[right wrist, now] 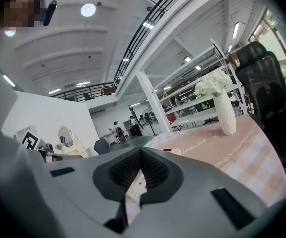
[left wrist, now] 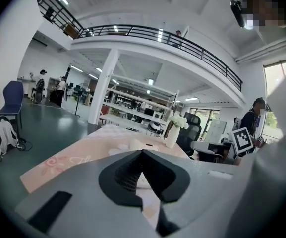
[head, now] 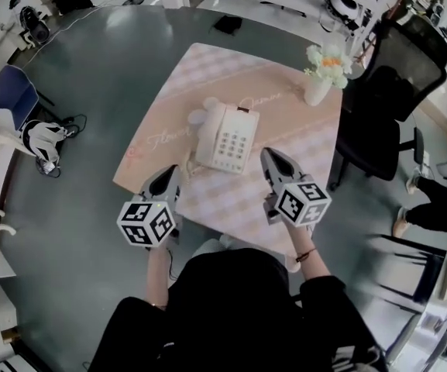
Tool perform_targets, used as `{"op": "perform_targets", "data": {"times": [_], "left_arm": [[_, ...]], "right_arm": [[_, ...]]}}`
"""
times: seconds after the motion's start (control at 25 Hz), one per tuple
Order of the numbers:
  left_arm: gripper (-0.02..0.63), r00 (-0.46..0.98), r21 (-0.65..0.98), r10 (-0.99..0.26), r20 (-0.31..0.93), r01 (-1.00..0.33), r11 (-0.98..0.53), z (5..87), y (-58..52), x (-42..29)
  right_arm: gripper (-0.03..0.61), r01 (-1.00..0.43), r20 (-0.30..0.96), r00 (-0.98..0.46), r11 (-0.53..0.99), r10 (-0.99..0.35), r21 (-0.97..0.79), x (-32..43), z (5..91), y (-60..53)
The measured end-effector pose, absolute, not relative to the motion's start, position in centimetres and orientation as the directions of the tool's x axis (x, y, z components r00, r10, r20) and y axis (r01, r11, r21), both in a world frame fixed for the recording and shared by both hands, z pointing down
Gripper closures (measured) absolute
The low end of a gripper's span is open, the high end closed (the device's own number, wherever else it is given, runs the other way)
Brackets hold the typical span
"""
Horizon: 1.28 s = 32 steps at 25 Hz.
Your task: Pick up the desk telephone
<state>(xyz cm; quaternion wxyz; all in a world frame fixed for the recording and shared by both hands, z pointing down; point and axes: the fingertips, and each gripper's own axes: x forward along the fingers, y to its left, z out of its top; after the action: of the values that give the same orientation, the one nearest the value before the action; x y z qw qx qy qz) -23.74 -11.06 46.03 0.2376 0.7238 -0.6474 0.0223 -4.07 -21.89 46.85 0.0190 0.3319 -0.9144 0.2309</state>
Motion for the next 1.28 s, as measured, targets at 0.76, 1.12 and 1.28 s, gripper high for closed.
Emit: {"op": "perform_targets", "data": {"times": [0.76,1.12,1.28], "left_arm": [[0.615,0.473,0.505,-0.724,0.502,-0.84,-0.198,53.5,-22.9,-25.1],[0.49,0.631,0.699,-0.649,0.425,-0.684,-0.208,55.7,-25.3,-25.0],[0.397,0.679,0.761,-0.619,0.395,-0.619,-0.193,56.4,-26.4,-24.2]], "right_arm": [[0.586,-0.623,0.323,-0.751,0.457,-0.575,-0.635,-6.2,54.3,-27.4],[0.484,-0.594,0.349,-0.761,0.372,-0.546,-0.713,-7.0,57.8,-28.6],[0.414,-0.585,0.368,-0.761,0.32,-0.534,-0.746,-7.2,59.2,-29.1]]}}
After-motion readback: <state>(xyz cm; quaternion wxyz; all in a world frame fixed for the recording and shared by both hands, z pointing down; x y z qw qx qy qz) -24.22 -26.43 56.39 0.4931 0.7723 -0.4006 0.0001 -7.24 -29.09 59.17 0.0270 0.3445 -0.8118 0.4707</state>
